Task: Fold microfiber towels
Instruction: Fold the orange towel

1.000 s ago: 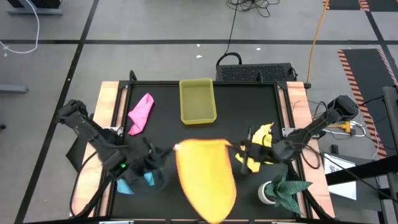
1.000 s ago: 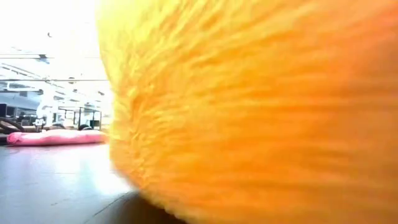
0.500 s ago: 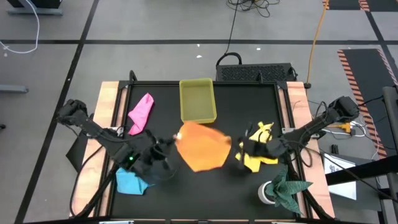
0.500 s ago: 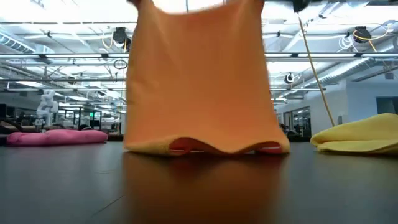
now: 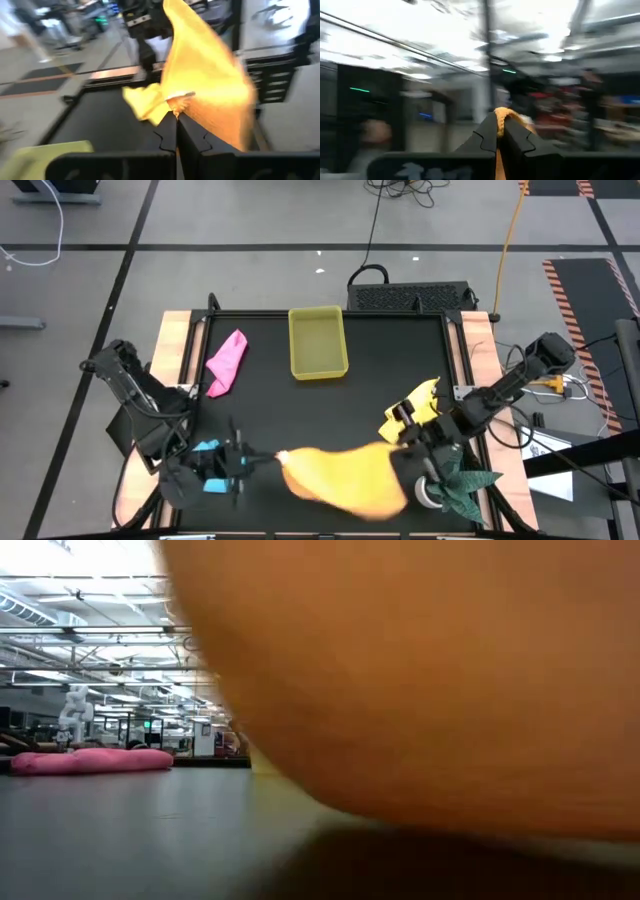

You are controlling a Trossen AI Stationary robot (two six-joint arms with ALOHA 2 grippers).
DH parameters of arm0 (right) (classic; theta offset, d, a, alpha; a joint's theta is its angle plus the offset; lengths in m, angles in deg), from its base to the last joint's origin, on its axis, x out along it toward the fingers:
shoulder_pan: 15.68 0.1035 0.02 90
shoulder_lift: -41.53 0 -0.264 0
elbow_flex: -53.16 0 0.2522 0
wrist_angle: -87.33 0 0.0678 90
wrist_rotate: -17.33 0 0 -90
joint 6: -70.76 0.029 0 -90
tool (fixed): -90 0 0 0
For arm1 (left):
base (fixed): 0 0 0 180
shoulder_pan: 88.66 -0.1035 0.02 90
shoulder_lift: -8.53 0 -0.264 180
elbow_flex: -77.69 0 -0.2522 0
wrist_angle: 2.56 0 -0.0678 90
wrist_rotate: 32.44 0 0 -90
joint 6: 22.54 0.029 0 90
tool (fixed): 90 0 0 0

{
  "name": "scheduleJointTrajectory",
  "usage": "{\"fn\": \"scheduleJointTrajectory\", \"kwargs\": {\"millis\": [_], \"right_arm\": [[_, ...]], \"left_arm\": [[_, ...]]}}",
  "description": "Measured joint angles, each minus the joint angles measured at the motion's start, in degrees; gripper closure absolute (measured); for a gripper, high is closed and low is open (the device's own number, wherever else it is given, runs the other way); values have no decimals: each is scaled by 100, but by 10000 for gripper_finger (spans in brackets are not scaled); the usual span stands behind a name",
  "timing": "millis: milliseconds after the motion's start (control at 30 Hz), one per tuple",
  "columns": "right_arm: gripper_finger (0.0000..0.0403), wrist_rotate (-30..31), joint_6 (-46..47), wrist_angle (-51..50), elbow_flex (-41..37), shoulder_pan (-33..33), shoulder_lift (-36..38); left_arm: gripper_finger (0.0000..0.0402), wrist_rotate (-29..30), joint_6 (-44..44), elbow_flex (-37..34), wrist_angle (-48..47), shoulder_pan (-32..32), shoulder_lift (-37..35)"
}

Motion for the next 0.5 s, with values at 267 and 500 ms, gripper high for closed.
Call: {"fn": "scheduleJointTrajectory", "kwargs": {"millis": [267, 500], "right_arm": [[403, 1775, -483, -1920, 0, -792, -2], [403, 2133, 81, -3272, 0, -1527, -26]], "left_arm": [[399, 482, -1151, -682, -1477, -937, 37], [399, 927, -1268, -1634, -1487, -1723, 37]]}}
